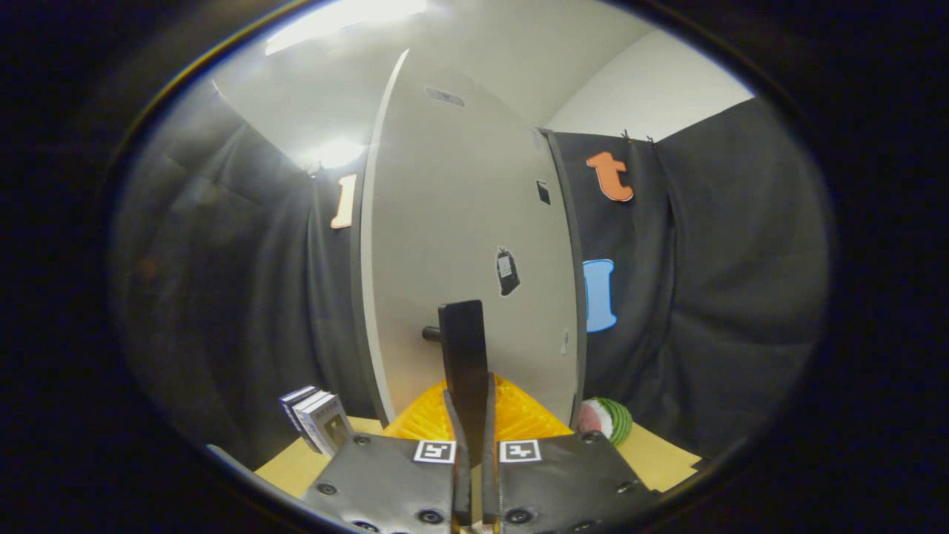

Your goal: Open the shoe cabinet door, grab the shoes and put them into the shoe cabinet, then close the shoe cabinet door.

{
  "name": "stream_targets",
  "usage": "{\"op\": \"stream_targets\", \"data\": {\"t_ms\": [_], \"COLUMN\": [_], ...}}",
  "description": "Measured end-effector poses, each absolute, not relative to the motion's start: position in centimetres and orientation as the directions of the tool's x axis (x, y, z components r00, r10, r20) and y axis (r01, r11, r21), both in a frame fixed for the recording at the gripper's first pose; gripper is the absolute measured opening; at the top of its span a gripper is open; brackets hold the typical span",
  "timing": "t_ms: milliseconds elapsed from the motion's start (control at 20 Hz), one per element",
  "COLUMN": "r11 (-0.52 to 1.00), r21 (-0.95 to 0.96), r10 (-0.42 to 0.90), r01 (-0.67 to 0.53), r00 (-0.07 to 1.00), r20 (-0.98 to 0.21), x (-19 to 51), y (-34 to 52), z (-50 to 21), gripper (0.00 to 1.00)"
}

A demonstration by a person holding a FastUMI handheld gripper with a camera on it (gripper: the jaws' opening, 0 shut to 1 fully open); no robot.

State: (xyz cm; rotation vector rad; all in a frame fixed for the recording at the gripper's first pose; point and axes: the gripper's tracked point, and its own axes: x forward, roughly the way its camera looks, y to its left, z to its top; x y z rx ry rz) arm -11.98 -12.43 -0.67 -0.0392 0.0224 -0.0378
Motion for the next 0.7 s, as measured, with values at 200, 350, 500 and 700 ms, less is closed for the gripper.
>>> {"op": "stream_targets", "data": {"t_ms": [200,350,500,700], "r11": [0.997,0.998,0.997,0.996], "r21": [-0.046,-0.044,-0.071,-0.079], "r10": [-0.059,-0.050,-0.042,-0.052], "r01": [0.058,0.049,0.039,0.049], "r00": [0.998,0.998,0.998,0.998], "r20": [-0.022,-0.034,-0.042,-0.037], "x": [-13.7,-14.6,-15.1,-15.8], "y": [-15.6,-17.5,-19.3,-21.5], "z": [0.0,0.3,0.6,0.9], "gripper": [0.07,0.06,0.06,0.06]}}
